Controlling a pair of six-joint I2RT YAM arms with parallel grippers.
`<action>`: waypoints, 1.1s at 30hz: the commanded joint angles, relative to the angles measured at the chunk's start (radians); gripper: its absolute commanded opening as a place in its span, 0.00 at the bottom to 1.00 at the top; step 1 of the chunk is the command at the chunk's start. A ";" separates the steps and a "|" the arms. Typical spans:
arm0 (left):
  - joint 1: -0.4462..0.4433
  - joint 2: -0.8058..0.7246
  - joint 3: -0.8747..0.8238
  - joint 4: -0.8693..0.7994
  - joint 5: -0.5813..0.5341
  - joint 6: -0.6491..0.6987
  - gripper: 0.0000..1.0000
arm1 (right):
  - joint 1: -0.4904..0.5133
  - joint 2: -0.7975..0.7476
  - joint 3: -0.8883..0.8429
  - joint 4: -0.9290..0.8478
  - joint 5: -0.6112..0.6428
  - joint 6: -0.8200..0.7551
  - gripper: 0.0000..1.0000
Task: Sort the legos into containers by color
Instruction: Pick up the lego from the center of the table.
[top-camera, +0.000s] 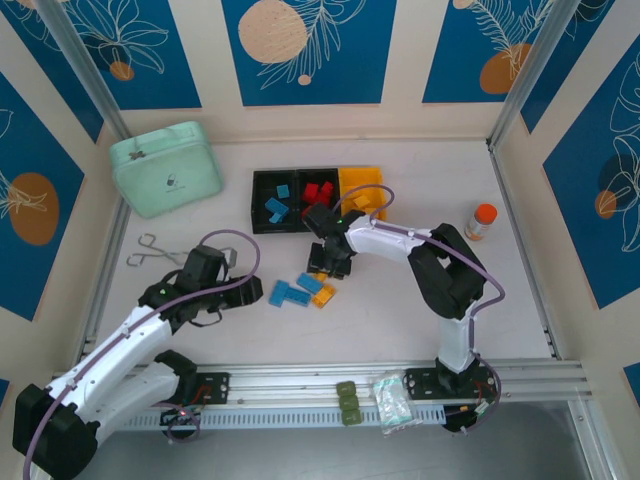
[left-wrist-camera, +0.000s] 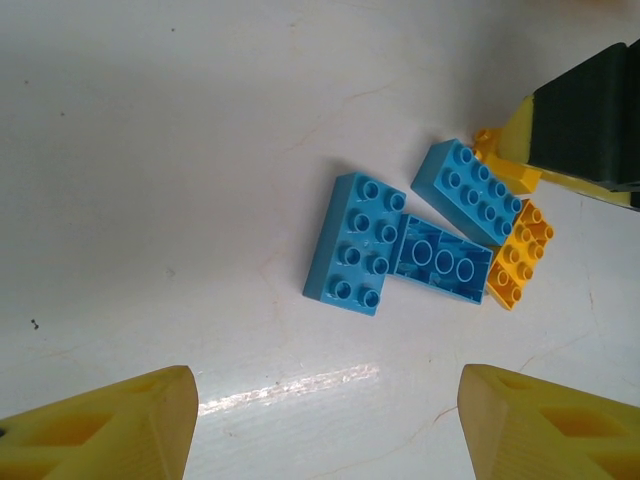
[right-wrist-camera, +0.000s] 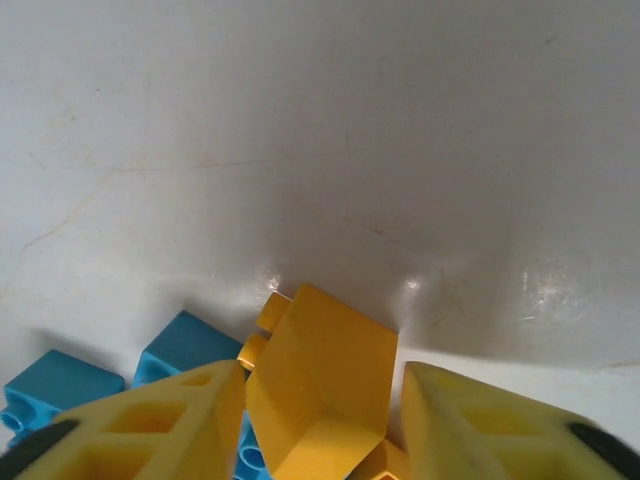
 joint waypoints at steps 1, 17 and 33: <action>-0.004 -0.013 -0.024 0.021 -0.005 -0.011 0.69 | -0.007 0.009 -0.024 -0.004 -0.018 0.022 0.37; -0.004 0.024 -0.039 0.081 0.003 -0.040 0.68 | -0.032 -0.084 -0.056 -0.007 0.029 -0.025 0.07; -0.016 0.094 -0.019 0.256 0.127 -0.083 0.68 | -0.217 -0.262 0.044 -0.068 0.091 -0.196 0.07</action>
